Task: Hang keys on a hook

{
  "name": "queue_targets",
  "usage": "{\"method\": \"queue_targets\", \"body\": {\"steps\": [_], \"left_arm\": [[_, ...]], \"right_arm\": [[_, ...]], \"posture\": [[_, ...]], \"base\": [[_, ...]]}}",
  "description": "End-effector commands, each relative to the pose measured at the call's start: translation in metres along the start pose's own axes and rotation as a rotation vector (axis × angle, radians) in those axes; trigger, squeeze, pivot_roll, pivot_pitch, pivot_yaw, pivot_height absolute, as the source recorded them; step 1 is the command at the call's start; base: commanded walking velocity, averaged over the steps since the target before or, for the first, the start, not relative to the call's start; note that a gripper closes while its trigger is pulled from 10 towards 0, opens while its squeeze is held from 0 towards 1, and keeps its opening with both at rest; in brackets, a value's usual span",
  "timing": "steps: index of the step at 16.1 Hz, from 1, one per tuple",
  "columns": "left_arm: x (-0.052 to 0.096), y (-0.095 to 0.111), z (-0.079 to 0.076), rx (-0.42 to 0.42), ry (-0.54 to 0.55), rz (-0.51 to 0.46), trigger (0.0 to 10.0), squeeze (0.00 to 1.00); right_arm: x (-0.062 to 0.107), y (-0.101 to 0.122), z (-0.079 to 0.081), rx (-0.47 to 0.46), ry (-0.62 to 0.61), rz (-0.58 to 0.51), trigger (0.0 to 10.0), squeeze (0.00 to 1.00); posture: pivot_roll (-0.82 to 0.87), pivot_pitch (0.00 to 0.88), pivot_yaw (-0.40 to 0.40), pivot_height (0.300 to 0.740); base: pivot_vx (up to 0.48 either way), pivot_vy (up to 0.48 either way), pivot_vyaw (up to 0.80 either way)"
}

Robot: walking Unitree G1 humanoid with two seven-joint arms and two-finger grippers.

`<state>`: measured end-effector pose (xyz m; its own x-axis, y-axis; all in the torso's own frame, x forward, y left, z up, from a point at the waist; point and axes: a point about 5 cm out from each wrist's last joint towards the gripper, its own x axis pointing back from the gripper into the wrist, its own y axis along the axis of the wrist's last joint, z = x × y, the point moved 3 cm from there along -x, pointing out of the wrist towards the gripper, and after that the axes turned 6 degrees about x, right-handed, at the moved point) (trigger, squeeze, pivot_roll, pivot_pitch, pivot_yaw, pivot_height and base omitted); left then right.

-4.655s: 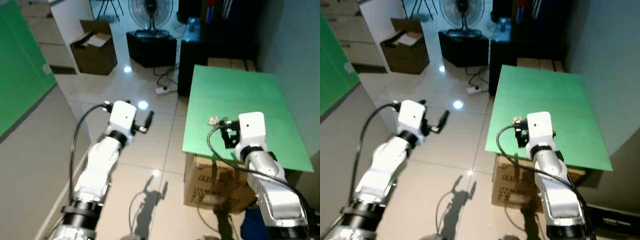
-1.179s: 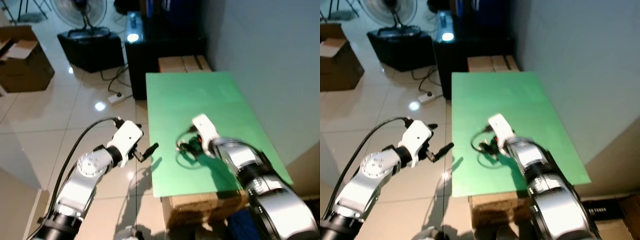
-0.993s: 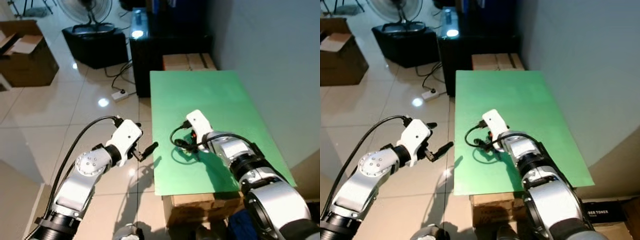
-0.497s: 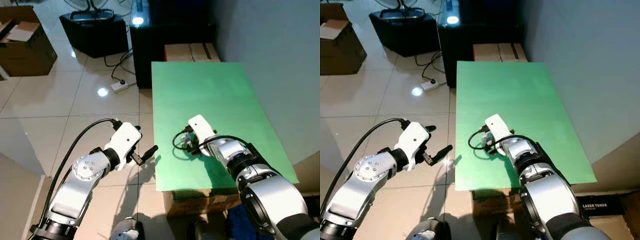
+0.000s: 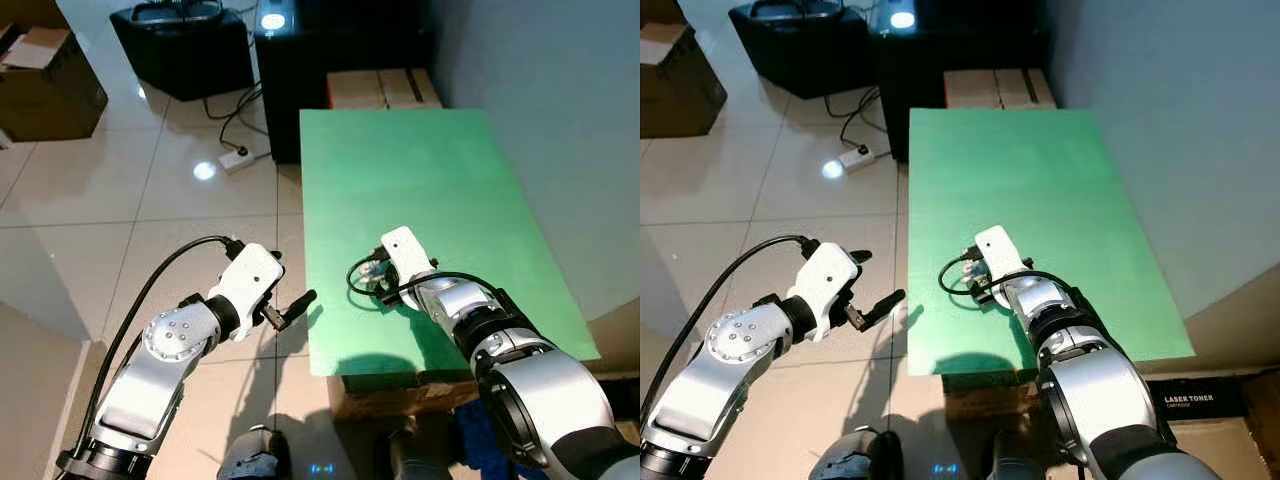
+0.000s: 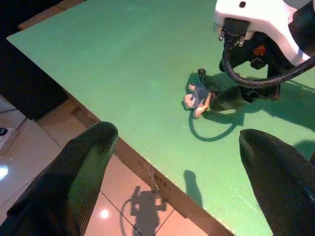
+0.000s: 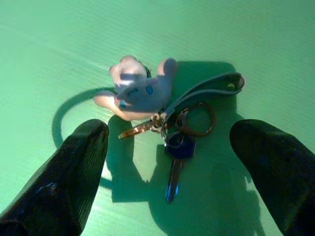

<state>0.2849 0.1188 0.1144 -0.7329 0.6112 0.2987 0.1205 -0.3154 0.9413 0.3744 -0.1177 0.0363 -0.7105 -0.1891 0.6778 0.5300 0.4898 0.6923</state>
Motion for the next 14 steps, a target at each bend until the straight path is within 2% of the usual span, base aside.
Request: {"method": "queue_targets", "body": {"steps": [1,8,9,10,11,12,13,14], "left_arm": [[0.003,0.001,-0.002,-0.003,-0.011,0.008,10.0,0.0],[0.004,0.002,-0.003,-0.004,-0.021,0.015,10.0,0.0],[0.004,0.002,-0.004,-0.003,-0.021,0.016,10.0,0.0],[0.004,0.002,-0.004,-0.002,-0.02,0.017,10.0,0.0],[0.004,0.002,-0.004,-0.002,-0.02,0.017,10.0,0.0],[0.005,0.002,-0.004,-0.002,-0.02,0.019,10.0,0.0],[0.005,0.002,-0.004,-0.002,-0.02,0.02,10.0,0.0],[0.005,0.002,-0.004,-0.003,-0.02,0.021,10.0,0.0]], "right_arm": [[0.0,0.005,-0.002,-0.024,-0.013,-0.015,10.0,0.0],[0.001,-0.002,-0.009,-0.04,-0.05,0.003,10.0,0.0],[0.001,-0.004,-0.009,-0.041,-0.055,0.007,8.4,0.0],[0.001,-0.004,-0.01,-0.043,-0.057,0.008,4.7,0.0],[0.001,-0.004,-0.01,-0.044,-0.058,0.008,4.7,0.0],[0.001,-0.004,-0.01,-0.047,-0.061,0.007,3.4,0.0],[0.001,-0.005,-0.01,-0.05,-0.063,0.007,3.3,0.0],[0.001,-0.005,-0.01,-0.051,-0.064,0.008,1.5,0.0]], "posture": [[0.0,0.218,0.025,0.718],[0.02,0.236,0.028,0.718],[0.02,0.239,0.027,0.718],[0.02,0.241,0.027,0.718],[0.02,0.241,0.027,0.718],[0.02,0.246,0.029,0.718],[0.02,0.246,0.029,0.718],[0.02,0.246,0.029,0.718]], "base": [[0.0,0.0,0.0],[0.0,0.0,0.0],[0.0,0.0,0.0],[0.0,0.0,0.0],[0.0,0.0,0.0],[0.0,0.0,0.0],[0.0,0.0,0.0],[0.0,0.0,0.0]]}}
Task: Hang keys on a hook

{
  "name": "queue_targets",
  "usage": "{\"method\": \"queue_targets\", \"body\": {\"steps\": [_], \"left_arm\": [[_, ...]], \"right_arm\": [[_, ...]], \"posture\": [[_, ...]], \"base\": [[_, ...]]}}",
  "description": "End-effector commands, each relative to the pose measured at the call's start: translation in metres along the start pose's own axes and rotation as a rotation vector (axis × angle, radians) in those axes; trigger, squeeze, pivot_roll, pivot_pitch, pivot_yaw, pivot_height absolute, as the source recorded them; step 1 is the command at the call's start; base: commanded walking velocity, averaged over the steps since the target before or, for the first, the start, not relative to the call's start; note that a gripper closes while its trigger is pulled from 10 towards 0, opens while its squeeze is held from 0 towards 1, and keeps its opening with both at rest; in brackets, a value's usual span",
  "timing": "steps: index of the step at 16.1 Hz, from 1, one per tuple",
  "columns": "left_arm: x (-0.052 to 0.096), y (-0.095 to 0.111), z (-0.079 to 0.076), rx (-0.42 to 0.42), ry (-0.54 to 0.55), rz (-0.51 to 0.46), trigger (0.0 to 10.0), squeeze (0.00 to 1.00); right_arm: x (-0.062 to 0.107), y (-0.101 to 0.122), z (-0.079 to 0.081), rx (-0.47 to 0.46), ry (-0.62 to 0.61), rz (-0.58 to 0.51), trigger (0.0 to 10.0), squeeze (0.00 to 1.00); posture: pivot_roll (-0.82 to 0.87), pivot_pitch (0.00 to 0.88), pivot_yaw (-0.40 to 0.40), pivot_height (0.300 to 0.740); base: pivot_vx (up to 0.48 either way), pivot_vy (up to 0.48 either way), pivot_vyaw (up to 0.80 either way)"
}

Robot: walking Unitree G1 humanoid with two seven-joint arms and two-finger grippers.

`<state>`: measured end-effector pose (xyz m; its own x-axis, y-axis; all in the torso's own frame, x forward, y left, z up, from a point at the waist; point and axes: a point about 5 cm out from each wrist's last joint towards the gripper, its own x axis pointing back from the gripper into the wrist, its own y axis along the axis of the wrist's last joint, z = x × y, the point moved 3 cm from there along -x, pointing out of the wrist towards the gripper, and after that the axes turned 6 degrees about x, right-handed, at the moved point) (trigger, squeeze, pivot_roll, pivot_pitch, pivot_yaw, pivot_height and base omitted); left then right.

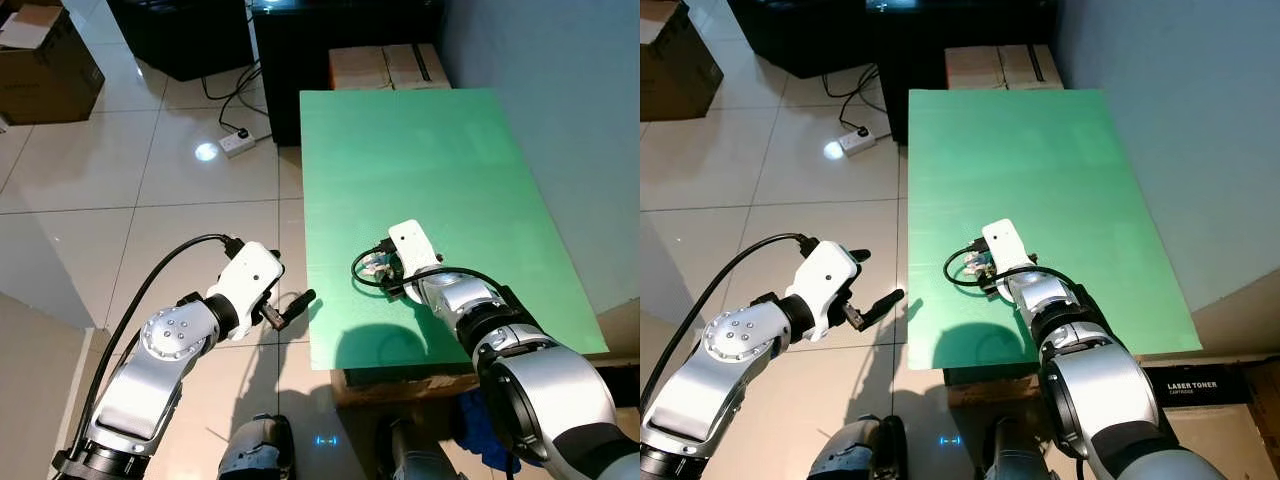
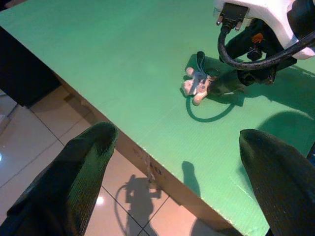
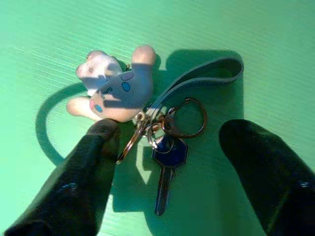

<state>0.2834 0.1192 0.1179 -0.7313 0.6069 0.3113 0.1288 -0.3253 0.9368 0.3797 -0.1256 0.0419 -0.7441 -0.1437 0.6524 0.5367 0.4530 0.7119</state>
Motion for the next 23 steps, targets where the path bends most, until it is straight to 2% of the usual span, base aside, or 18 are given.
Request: {"method": "queue_targets", "body": {"steps": [1,5,14,23], "left_arm": [[0.0031,-0.001,-0.0036,-0.002,-0.019,0.009,10.0,0.0],[0.0053,-0.0017,-0.0026,-0.005,-0.021,0.015,10.0,0.0],[0.0048,-0.0006,-0.0024,-0.022,-0.036,0.026,10.0,0.0],[-0.0021,0.0044,0.0005,-0.04,-0.04,0.008,10.0,0.0]], "right_arm": [[-0.0006,-0.0088,0.0,-0.013,-0.005,0.023,0.9,0.0],[-0.0008,-0.0104,0.001,-0.029,-0.001,0.019,0.0,0.0],[-0.0013,-0.0133,0.0036,-0.043,0.011,0.017,0.0,0.0],[-0.0006,-0.0093,-0.0001,-0.037,0.003,0.005,0.0,0.0]], "posture": [[0.03,0.253,0.03,0.718],[0.03,0.263,0.035,0.718],[0.04,0.263,0.05,0.718],[0.02,0.211,0.055,0.718]], "base": [[0.0,0.0,0.0],[0.0,0.0,0.0],[0.0,0.0,0.0],[0.0,0.0,0.0]]}}
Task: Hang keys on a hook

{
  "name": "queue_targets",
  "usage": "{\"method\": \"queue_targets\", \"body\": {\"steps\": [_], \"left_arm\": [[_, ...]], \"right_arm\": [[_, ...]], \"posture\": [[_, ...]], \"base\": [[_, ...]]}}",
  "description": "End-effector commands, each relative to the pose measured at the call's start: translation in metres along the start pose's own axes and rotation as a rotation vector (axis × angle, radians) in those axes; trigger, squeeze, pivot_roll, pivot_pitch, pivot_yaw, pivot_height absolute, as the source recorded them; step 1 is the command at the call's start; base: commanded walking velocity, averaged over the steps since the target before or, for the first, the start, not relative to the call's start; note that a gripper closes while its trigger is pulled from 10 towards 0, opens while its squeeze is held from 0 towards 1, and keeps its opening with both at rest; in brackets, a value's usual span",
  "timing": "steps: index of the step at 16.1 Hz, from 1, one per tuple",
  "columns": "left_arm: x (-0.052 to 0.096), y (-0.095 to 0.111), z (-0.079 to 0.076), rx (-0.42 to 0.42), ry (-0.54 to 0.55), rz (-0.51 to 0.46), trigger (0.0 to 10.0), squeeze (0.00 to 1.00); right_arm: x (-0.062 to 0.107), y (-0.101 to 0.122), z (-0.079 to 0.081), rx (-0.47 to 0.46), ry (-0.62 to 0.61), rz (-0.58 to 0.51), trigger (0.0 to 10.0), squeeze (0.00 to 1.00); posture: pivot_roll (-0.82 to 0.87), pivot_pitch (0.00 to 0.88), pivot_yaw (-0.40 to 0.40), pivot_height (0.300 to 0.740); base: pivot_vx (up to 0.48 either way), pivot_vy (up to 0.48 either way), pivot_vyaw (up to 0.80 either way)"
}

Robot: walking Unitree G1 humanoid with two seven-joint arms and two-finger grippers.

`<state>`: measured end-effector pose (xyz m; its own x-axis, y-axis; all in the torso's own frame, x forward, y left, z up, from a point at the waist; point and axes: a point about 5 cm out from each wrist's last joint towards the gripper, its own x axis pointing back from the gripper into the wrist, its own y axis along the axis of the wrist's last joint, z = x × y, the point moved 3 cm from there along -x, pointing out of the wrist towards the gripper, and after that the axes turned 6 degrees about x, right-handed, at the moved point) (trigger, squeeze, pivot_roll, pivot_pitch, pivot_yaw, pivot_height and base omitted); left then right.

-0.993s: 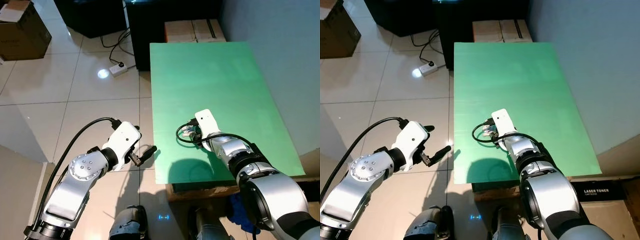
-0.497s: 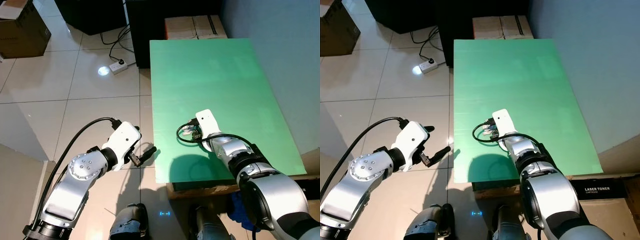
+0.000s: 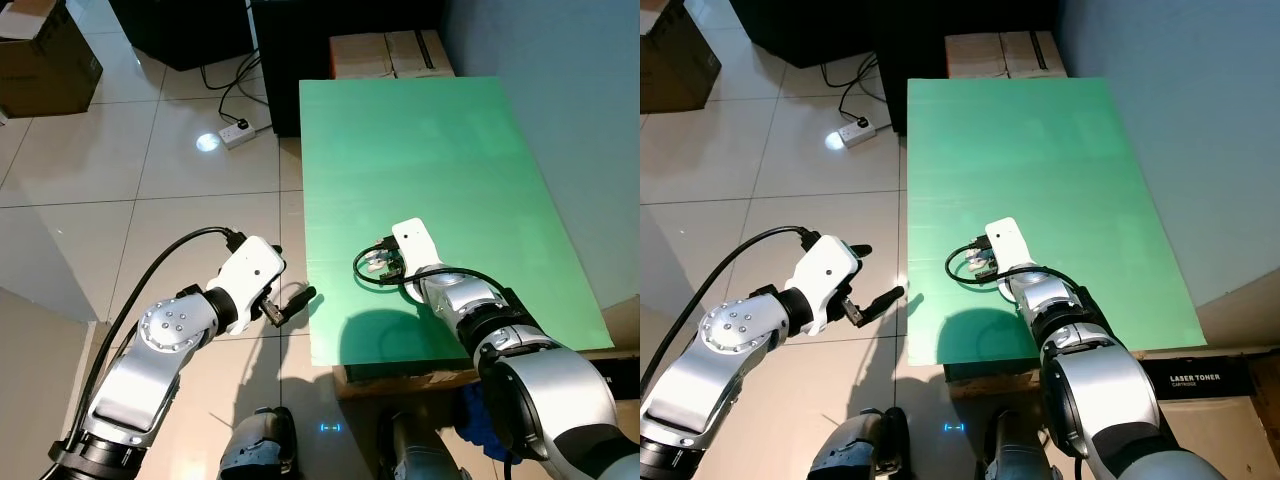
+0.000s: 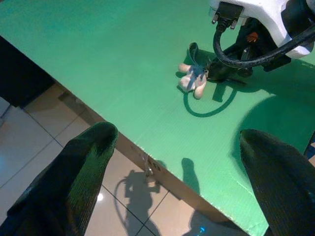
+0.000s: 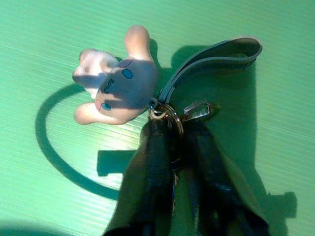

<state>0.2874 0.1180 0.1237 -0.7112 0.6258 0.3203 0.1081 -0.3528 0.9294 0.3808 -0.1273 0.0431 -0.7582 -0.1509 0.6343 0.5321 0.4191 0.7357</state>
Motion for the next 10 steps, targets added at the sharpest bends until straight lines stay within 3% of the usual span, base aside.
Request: {"method": "queue_targets", "body": {"steps": [1,6,8,10], "left_arm": [[-0.001,-0.001,-0.002,-0.007,-0.01,-0.001,10.0,0.0],[-0.008,-0.002,0.0,-0.014,0.017,-0.013,10.0,0.0],[-0.015,-0.002,0.008,-0.002,0.1,-0.04,10.0,0.0],[-0.018,-0.002,0.014,0.053,0.174,-0.076,10.0,0.0]], "right_arm": [[0.0,-0.009,0.001,0.0,0.005,0.027,0.0,0.0],[0.001,-0.006,-0.005,-0.026,0.0,0.0,0.0,0.0],[0.001,-0.002,-0.006,-0.117,-0.002,-0.053,0.0,0.0],[0.001,-0.001,-0.006,-0.192,-0.005,-0.097,0.0,0.0]], "posture": [[0.02,0.207,0.054,0.718],[0.0,0.118,0.051,0.718],[-0.01,0.022,0.054,0.718],[-0.04,0.0,0.063,0.718]], "base": [[0.0,0.0,0.0],[0.0,0.0,0.0],[0.0,0.0,0.0],[0.0,0.0,0.0]]}}
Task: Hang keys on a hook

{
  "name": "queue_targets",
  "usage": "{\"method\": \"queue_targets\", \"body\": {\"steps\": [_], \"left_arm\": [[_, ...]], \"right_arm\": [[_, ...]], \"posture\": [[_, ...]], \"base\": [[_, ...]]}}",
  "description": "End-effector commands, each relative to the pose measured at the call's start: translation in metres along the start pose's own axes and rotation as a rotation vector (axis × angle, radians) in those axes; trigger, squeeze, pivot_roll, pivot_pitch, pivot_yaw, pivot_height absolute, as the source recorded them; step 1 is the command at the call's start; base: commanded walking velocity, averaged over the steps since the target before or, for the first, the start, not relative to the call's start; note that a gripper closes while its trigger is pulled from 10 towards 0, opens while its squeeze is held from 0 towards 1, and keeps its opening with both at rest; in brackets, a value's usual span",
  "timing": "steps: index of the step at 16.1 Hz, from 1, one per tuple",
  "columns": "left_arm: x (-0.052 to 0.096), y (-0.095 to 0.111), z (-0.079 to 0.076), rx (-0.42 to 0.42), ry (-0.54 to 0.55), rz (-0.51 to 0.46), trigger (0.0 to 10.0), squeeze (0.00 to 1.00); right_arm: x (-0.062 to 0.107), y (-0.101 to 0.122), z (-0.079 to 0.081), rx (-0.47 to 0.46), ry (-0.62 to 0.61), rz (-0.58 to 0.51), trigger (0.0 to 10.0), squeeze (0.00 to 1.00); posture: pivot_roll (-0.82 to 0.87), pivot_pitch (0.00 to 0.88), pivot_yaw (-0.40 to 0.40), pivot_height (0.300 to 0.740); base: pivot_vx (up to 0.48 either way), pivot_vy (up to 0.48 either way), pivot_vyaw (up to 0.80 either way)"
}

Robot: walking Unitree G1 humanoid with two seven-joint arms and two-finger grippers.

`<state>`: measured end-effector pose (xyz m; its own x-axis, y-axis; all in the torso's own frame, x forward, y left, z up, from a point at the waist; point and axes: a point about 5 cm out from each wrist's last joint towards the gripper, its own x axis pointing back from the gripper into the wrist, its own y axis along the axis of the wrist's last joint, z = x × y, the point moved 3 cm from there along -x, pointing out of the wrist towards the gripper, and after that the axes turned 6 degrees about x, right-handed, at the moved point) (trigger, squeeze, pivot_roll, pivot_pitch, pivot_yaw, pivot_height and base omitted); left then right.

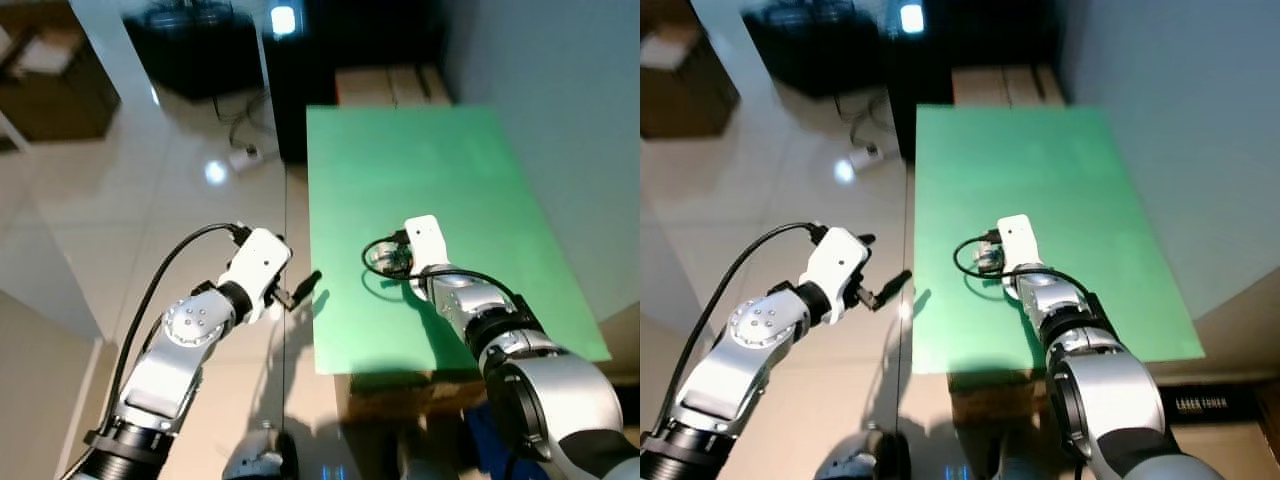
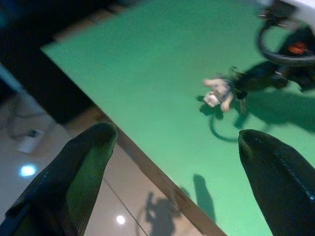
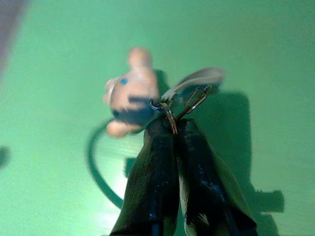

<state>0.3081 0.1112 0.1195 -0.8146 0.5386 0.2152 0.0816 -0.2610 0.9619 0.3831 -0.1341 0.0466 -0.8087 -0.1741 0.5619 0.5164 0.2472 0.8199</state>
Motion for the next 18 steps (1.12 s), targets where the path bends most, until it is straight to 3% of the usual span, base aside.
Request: {"method": "queue_targets", "body": {"steps": [1,4,5,7,10,12,15,18], "left_arm": [[0.001,0.0,0.009,0.015,0.061,-0.014,10.0,0.0],[0.002,0.006,0.018,0.053,0.158,-0.076,10.0,0.0],[0.003,0.016,0.019,0.065,0.18,-0.133,10.0,0.0],[0.004,0.024,0.018,0.085,0.184,-0.176,10.0,0.0],[0.006,0.03,0.016,0.107,0.187,-0.227,10.0,0.0],[0.006,0.035,0.013,0.124,0.178,-0.258,10.0,0.0],[0.003,0.037,0.009,0.15,0.174,-0.275,10.0,0.0],[0.005,0.038,0.014,0.166,0.211,-0.294,10.0,0.0]], "right_arm": [[0.001,-0.001,-0.002,-0.049,-0.009,-0.035,0.0,0.0],[0.007,0.005,-0.018,-0.16,-0.06,-0.143,0.0,0.0],[0.015,0.005,-0.031,-0.2,-0.127,-0.194,0.0,0.0],[0.026,0.007,-0.039,-0.179,-0.191,-0.242,0.0,0.0],[0.054,0.028,-0.033,-0.162,-0.225,-0.422,0.0,0.0],[0.084,0.044,-0.026,-0.157,-0.293,-0.559,0.0,0.0],[0.101,0.049,-0.02,-0.13,-0.273,-0.629,0.0,0.0],[0.124,0.068,-0.019,-0.016,-0.277,-0.768,0.0,0.0]], "posture": [[-0.05,0.0,0.069,0.718],[-0.07,0.0,0.075,0.718],[-0.07,0.0,0.073,0.718],[-0.08,0.0,0.075,0.718],[-0.1,0.0,0.068,0.718],[-0.11,0.0,0.056,0.718],[-0.12,0.0,0.041,0.718],[-0.12,0.0,0.03,0.718]], "base": [[0.0,0.0,0.0],[0.0,0.0,0.0],[0.0,0.0,0.0],[0.0,0.0,0.0],[0.0,0.0,0.0],[0.0,0.0,0.0],[0.0,0.0,0.0],[0.0,0.0,0.0]]}}
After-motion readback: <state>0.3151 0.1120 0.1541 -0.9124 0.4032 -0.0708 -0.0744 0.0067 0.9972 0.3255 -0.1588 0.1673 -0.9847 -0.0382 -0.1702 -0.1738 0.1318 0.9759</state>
